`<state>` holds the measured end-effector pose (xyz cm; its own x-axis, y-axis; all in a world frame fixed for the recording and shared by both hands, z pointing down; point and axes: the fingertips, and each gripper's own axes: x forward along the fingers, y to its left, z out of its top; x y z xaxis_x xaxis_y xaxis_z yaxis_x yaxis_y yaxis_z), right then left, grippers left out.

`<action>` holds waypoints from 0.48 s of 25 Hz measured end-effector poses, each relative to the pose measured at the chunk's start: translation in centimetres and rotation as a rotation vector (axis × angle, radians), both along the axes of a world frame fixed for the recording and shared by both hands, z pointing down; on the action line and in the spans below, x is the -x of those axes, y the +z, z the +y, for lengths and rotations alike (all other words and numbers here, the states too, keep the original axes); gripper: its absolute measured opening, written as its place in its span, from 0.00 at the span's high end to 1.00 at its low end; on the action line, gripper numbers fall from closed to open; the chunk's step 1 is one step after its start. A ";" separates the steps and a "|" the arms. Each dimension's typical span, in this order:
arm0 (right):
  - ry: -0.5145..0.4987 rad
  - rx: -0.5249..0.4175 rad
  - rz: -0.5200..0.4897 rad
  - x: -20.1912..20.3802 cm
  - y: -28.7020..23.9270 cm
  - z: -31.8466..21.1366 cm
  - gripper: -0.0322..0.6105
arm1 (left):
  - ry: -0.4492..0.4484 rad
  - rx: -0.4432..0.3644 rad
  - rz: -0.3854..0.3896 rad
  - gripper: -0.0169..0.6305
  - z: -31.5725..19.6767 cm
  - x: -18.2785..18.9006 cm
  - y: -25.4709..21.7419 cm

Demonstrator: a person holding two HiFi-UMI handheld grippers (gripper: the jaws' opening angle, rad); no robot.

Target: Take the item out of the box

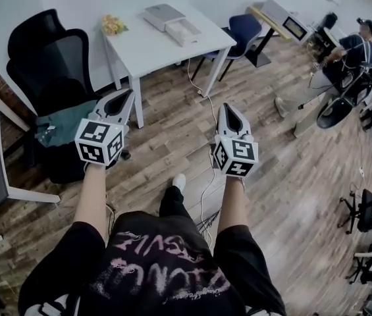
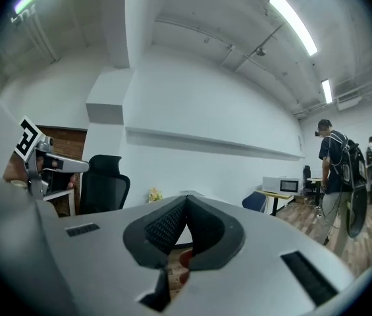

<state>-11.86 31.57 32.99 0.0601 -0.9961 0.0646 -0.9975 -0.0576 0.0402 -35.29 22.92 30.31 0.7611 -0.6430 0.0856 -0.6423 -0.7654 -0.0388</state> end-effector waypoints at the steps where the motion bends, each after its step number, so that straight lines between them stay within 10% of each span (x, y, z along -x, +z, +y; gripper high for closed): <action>1: 0.000 -0.002 -0.005 -0.4 0.1 -0.5 0.94 | -0.004 -0.001 -0.003 0.97 -0.5 -0.3 0.1; 12: 0.004 -0.005 -0.014 -6.0 2.2 -7.3 0.94 | -0.018 0.001 -0.031 0.97 -7.1 -5.6 1.7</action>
